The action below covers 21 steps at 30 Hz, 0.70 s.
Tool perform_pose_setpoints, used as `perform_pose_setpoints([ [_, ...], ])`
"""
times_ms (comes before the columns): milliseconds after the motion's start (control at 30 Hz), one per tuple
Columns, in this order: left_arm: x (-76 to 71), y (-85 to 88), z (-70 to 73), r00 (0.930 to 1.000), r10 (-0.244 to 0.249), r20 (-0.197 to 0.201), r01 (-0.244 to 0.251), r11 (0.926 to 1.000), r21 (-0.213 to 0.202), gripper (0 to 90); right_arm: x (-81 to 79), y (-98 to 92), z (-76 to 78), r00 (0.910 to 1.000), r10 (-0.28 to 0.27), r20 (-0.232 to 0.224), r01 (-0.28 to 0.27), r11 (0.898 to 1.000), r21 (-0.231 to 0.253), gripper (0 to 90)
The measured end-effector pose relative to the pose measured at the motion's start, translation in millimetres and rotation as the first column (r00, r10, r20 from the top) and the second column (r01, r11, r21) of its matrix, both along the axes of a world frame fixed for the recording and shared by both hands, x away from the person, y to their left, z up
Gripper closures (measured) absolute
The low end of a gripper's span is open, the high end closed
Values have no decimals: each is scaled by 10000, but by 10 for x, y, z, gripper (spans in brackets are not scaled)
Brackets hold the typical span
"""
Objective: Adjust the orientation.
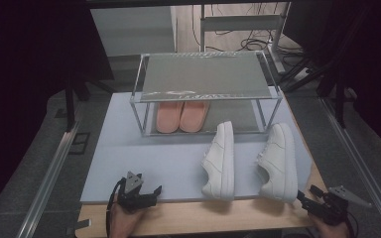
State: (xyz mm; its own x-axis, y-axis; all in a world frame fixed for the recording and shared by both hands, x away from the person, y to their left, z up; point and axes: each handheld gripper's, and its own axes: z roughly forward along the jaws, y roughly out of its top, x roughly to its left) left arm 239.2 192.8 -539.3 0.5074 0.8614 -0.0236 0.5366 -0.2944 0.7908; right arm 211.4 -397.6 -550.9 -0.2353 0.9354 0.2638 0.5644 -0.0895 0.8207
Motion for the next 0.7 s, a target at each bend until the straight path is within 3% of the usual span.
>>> perform_pose_setpoints([
  [267,1,5,-1,10000,-5,-15,5,10000,-43,117,38,19,85,9970,197,-749,-230,9988,-429,259],
  [400,1,5,-1,10000,-4,-16,4,10000,-43,118,56,19,130,9940,362,-1032,-406,9983,-411,218],
  [500,1,5,-1,10000,-7,-19,6,10000,-40,118,63,32,171,9930,393,-1113,-468,9967,-658,195],
  [700,1,4,-1,10000,-7,-16,7,10000,-28,118,70,46,321,9957,254,-890,-376,9897,-1385,350],
])
